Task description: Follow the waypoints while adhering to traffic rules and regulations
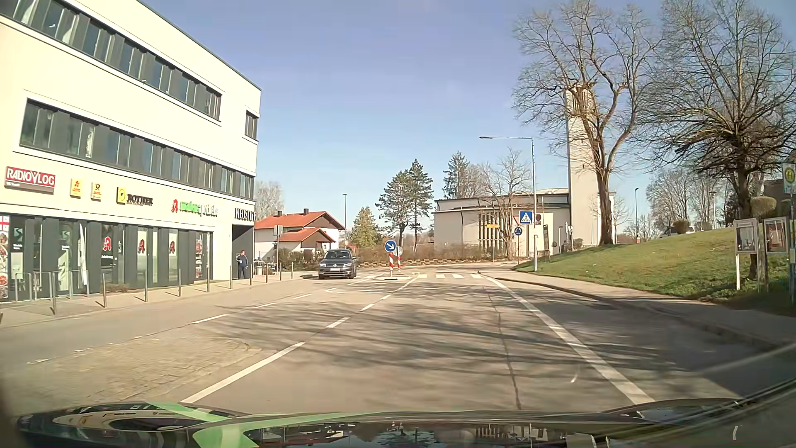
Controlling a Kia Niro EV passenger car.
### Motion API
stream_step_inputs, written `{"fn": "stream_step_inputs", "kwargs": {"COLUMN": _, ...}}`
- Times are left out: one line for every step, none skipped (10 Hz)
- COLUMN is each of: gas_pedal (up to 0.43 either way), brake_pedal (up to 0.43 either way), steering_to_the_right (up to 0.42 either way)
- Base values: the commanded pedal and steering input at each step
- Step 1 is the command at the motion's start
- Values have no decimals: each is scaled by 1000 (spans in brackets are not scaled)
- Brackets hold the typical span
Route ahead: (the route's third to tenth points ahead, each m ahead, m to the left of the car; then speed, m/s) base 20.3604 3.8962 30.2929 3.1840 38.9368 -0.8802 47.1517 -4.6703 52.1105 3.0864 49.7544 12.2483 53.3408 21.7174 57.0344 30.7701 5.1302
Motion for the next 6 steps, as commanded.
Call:
{"fn": "stream_step_inputs", "kwargs": {"gas_pedal": 248, "brake_pedal": 0, "steering_to_the_right": 57}}
{"fn": "stream_step_inputs", "kwargs": {"gas_pedal": 248, "brake_pedal": 0, "steering_to_the_right": 61}}
{"fn": "stream_step_inputs", "kwargs": {"gas_pedal": 248, "brake_pedal": 0, "steering_to_the_right": 61}}
{"fn": "stream_step_inputs", "kwargs": {"gas_pedal": 248, "brake_pedal": 0, "steering_to_the_right": 59}}
{"fn": "stream_step_inputs", "kwargs": {"gas_pedal": 248, "brake_pedal": 0, "steering_to_the_right": 56}}
{"fn": "stream_step_inputs", "kwargs": {"gas_pedal": 240, "brake_pedal": 0, "steering_to_the_right": 48}}
